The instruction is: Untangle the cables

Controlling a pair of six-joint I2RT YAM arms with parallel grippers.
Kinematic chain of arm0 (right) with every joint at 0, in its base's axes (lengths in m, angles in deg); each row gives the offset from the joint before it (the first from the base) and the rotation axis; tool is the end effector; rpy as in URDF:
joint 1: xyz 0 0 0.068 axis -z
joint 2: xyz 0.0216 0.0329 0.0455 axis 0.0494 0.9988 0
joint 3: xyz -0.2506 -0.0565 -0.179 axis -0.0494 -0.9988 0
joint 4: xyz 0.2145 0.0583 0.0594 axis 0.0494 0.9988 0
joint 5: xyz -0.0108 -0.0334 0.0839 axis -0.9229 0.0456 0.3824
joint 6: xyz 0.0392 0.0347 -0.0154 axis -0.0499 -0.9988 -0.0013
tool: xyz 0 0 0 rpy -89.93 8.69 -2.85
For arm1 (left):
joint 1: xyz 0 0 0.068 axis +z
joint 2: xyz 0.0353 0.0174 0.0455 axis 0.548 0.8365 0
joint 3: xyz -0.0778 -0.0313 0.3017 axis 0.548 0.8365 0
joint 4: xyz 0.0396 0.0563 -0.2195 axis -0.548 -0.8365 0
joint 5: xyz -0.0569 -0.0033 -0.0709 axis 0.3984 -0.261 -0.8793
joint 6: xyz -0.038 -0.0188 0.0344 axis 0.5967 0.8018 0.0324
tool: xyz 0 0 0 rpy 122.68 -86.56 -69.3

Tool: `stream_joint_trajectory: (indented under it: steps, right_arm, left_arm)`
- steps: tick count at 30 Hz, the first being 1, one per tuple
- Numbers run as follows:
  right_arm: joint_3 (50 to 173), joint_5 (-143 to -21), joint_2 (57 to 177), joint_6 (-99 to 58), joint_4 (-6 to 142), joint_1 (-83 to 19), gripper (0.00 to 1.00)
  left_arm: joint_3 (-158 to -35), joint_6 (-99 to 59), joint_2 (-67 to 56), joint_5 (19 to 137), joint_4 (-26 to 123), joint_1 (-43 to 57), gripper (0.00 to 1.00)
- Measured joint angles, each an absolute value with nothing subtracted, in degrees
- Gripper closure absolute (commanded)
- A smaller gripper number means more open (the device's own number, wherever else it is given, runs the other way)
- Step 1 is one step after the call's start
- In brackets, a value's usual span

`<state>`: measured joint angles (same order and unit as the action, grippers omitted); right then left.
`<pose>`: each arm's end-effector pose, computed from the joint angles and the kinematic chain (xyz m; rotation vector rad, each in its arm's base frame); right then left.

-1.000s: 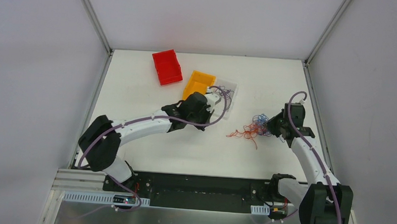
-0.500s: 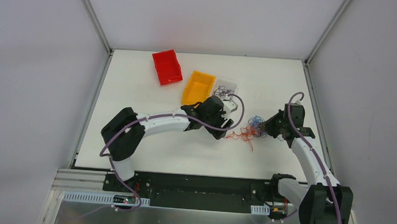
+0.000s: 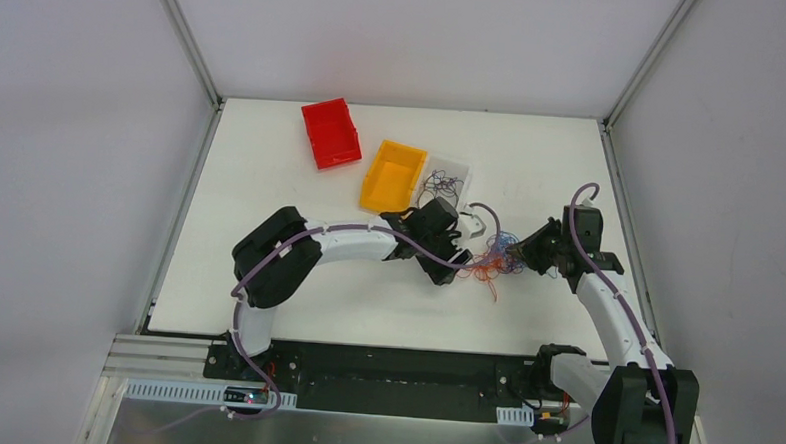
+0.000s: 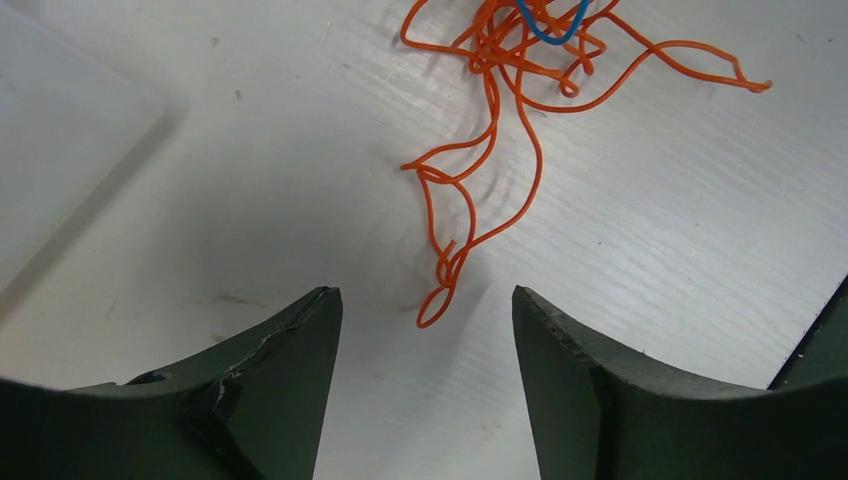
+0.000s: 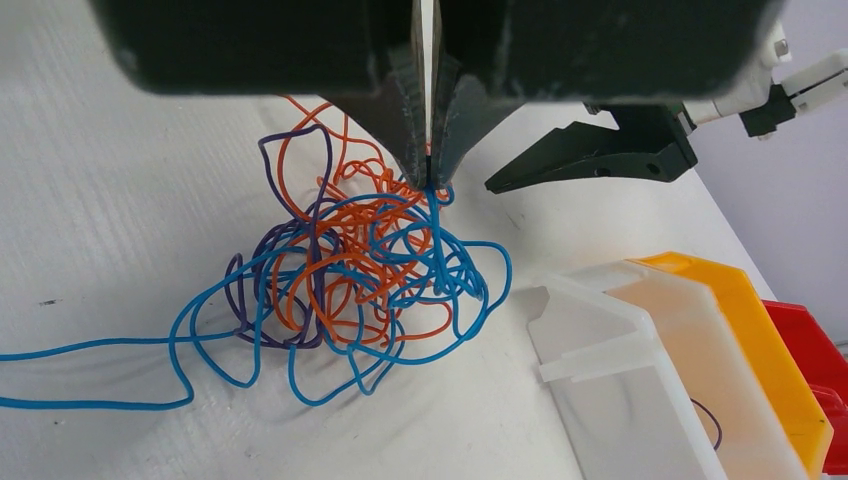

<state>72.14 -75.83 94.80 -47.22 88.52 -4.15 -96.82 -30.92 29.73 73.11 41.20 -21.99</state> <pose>0.1592 0.0126 0.2729 0.5363 2.3181 0.5840 0.2276 -0.3423 0.2407 1.2207 2.0939 -0.7314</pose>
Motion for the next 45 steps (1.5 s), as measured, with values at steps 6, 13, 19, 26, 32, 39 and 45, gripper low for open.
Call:
stream_joint_trajectory:
  steps: [6, 13, 19, 26, 32, 39, 45]
  right_arm:
    - [72.16, -75.61, 94.82, -47.22, 88.52, -4.15, 1.00]
    - [72.16, -75.55, 94.82, -47.31, 88.52, -4.15, 1.00]
    - [72.16, -77.04, 94.78, -47.77, 89.00, -4.15, 1.00]
    - [72.16, -83.35, 94.91, -48.75, 91.56, -3.69, 1.00]
    - [72.16, -87.29, 95.30, -49.35, 92.87, -1.55, 1.00]
    - [72.16, -91.02, 94.73, -49.80, 93.87, 1.27, 1.00]
    - [72.16, -92.93, 91.96, -49.87, 94.75, 2.75, 1.00]
  left_arm:
    - [-97.85, -31.89, 31.26, 72.52, 41.24, -23.35, 0.50]
    - [-99.84, -32.21, 33.43, 75.84, 41.39, -23.48, 1.00]
    - [-99.86, -31.99, 33.56, 79.86, 41.81, -23.74, 1.00]
    - [-90.24, -29.48, 24.40, 83.47, 41.46, -22.80, 1.00]
    - [-83.10, -23.67, 8.46, 83.32, 38.53, -13.73, 1.00]
    - [-78.59, -17.96, -4.30, 87.84, 32.96, -7.91, 1.00]
    - [-76.54, -15.34, -10.94, 91.71, 29.00, -5.55, 1.00]
